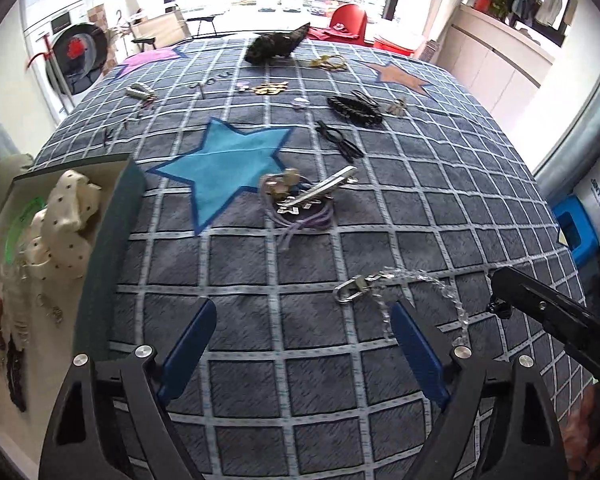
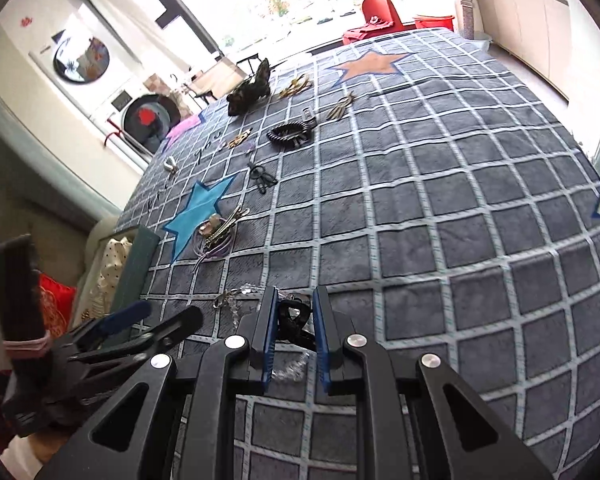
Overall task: Organize jewelry
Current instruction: 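Grasp the small black claw clip with the right gripper while the left grasps the clear bead bracelet, then carry both items into the box while the right gripper releases the black claw clip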
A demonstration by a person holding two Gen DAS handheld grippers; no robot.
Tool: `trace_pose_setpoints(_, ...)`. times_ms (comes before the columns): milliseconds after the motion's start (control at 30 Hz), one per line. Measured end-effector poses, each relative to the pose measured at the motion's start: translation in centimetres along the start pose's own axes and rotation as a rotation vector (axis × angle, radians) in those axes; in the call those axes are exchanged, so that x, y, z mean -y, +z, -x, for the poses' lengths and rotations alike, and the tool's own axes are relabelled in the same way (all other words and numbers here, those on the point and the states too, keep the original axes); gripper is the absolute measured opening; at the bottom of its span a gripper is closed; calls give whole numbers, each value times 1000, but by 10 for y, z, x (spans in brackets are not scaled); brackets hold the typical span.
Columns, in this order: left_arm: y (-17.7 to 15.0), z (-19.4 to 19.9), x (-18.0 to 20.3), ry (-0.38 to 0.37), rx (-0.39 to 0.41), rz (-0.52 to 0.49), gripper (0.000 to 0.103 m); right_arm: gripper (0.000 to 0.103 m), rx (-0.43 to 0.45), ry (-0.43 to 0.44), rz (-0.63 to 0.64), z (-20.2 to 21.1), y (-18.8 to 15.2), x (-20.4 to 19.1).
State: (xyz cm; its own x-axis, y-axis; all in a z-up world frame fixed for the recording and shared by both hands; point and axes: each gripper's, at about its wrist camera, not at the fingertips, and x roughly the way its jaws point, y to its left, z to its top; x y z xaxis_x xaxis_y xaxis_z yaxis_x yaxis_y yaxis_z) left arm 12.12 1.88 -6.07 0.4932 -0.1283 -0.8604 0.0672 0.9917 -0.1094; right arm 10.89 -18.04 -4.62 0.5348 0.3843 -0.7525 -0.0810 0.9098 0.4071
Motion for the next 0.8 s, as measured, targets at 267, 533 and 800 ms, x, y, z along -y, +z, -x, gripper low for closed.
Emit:
trace_pose_setpoints(267, 4, -21, 32, -25, -39, -69, 91, 19, 5, -8, -63, 18, -15, 27)
trace_pose_setpoints(533, -2, -23, 58, 18, -21, -171, 69, 19, 14, -10, -101, 29, -24, 42)
trace_pose_setpoints(800, -8, -16, 70, -41, -28, -199, 15, 19, 26, -17, -118, 40, -33, 49)
